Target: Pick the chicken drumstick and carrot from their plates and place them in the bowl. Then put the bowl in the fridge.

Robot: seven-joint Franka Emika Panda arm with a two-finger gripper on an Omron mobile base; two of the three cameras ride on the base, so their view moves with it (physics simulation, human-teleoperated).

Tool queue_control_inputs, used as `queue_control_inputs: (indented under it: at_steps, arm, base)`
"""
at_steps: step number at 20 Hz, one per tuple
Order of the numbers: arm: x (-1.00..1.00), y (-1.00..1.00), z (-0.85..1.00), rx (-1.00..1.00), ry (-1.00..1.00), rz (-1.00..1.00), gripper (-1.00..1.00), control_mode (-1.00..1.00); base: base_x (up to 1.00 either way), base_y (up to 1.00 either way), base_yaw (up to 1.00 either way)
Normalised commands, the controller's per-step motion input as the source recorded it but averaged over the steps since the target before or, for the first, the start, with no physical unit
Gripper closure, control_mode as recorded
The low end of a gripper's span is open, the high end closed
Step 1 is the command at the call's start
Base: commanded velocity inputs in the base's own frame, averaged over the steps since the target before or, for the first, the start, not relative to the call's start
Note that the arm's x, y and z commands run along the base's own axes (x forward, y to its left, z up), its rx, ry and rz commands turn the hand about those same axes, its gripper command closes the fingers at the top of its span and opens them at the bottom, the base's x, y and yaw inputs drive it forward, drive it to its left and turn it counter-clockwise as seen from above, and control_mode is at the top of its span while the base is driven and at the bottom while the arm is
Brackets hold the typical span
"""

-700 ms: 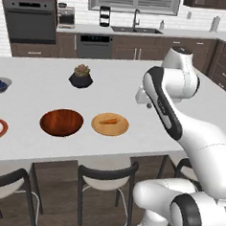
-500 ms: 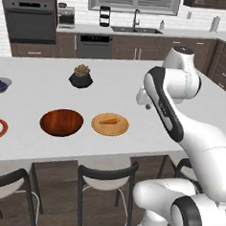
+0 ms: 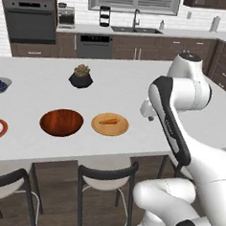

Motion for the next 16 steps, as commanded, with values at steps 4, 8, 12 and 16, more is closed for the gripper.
queue_control_inputs:
  at_steps: [4,8,12,16]
  arm:
    - [0.00,0.09,-0.04,-0.05,0.00,0.52,-1.00,-1.00]
    - [0.11,0.09,-0.03,-0.01,0.00,0.72,-1.00,-1.00]
    - [0.49,0.02,-0.02,0.00,0.02,0.71,-1.00,-1.00]
    - [0.49,0.00,-0.02,0.00,0.01,0.52,-1.00,-1.00]
  base:
    - [0.00,0.00,0.00]
    - [0.00,0.00,0.00]
    - [0.00,0.00,0.00]
    - [0.00,0.00,0.00]
